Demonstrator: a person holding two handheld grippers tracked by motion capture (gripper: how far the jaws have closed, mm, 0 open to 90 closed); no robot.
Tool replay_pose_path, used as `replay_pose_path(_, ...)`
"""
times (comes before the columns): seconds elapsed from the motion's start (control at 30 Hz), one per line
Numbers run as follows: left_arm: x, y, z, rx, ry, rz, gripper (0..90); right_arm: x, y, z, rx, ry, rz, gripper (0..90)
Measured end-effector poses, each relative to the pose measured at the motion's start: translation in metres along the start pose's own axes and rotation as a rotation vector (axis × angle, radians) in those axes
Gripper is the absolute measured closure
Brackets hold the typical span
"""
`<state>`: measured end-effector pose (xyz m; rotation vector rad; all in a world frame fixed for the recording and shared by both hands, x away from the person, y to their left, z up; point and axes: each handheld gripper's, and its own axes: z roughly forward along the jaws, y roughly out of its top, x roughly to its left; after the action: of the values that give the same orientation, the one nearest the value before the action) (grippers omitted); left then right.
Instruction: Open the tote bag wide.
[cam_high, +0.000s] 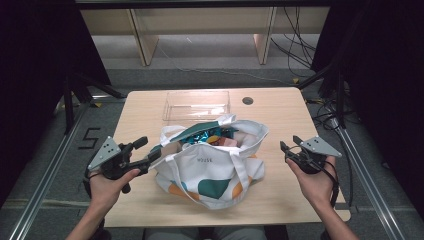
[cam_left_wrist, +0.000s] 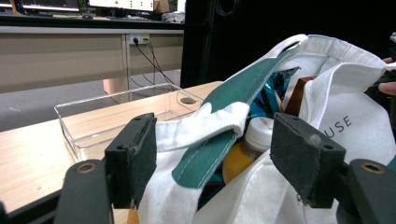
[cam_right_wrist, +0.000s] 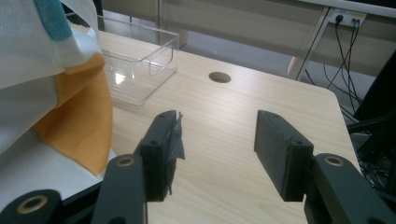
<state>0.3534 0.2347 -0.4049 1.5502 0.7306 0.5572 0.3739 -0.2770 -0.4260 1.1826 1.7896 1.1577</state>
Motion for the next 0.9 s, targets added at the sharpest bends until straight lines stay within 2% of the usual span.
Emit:
replay_pose_path(0.07,0.000,0.000,0.000,0.002,0.002,-0.003,31.3,-0.001,-0.001,0.000,-0.008,0.002,-0.009,49.9)
replay_pose_path(0.1,0.001,0.000,0.001,-0.005,-0.004,-0.001,31.3,-0.004,0.000,0.000,-0.017,0.003,-0.034,50.0)
replay_pose_path(0.13,0.001,0.000,0.001,0.003,-0.001,0.008,31.3,-0.005,0.000,0.000,-0.010,0.010,-0.028,50.0)
replay_pose_path(0.3,-0.004,-0.002,0.000,0.010,-0.004,-0.011,31.8,-0.007,-0.001,-0.001,-0.006,0.019,-0.047,51.8)
replay_pose_path(0.4,-0.004,-0.001,-0.001,-0.007,-0.012,0.003,34.8,-0.003,0.000,-0.002,0.011,0.014,-0.014,53.4)
replay_pose_path(0.43,-0.008,0.001,0.000,-0.022,-0.019,0.000,36.2,-0.003,0.000,-0.001,0.008,0.011,-0.017,53.8)
replay_pose_path(0.47,-0.010,0.002,-0.001,-0.016,-0.022,0.019,37.3,-0.002,0.000,-0.001,0.017,0.013,-0.011,54.0)
replay_pose_path(0.5,-0.010,0.002,-0.001,-0.016,-0.022,0.019,39.2,-0.004,0.001,0.001,-0.006,0.013,-0.043,54.2)
replay_pose_path(0.53,-0.017,0.005,-0.001,-0.022,-0.045,0.033,41.0,-0.004,0.001,0.000,0.002,0.012,-0.053,54.3)
replay_pose_path(0.57,-0.020,0.006,-0.001,-0.026,-0.053,0.046,42.4,-0.003,0.002,0.000,0.003,0.017,-0.042,54.4)
replay_pose_path(0.63,-0.029,0.010,0.000,-0.042,-0.093,0.068,46.7,-0.003,0.002,0.000,0.006,0.018,-0.052,54.5)
replay_pose_path(0.67,-0.029,0.010,0.000,-0.042,-0.093,0.068,47.5,-0.002,0.002,0.000,0.001,0.013,-0.052,54.5)
replay_pose_path(0.7,-0.037,0.015,0.002,-0.032,-0.108,0.089,48.2,-0.002,0.002,-0.001,0.002,0.013,-0.049,54.5)
replay_pose_path(0.73,-0.037,0.015,0.002,-0.032,-0.108,0.089,48.4,-0.002,0.002,-0.001,-0.001,0.009,-0.055,54.5)
replay_pose_path(0.77,-0.043,0.018,0.006,-0.023,-0.125,0.112,48.6,-0.002,0.002,-0.001,0.000,0.011,-0.051,54.5)
replay_pose_path(0.8,-0.043,0.018,0.006,-0.023,-0.125,0.112,49.0,-0.002,0.002,-0.001,-0.004,0.009,-0.049,54.5)
replay_pose_path(0.87,-0.053,0.023,0.018,-0.004,-0.152,0.135,49.7,-0.003,0.002,0.000,0.005,0.019,-0.036,54.5)
replay_pose_path(0.9,-0.054,0.024,0.021,0.005,-0.161,0.143,50.0,-0.002,0.000,0.000,0.002,-0.003,-0.018,54.5)
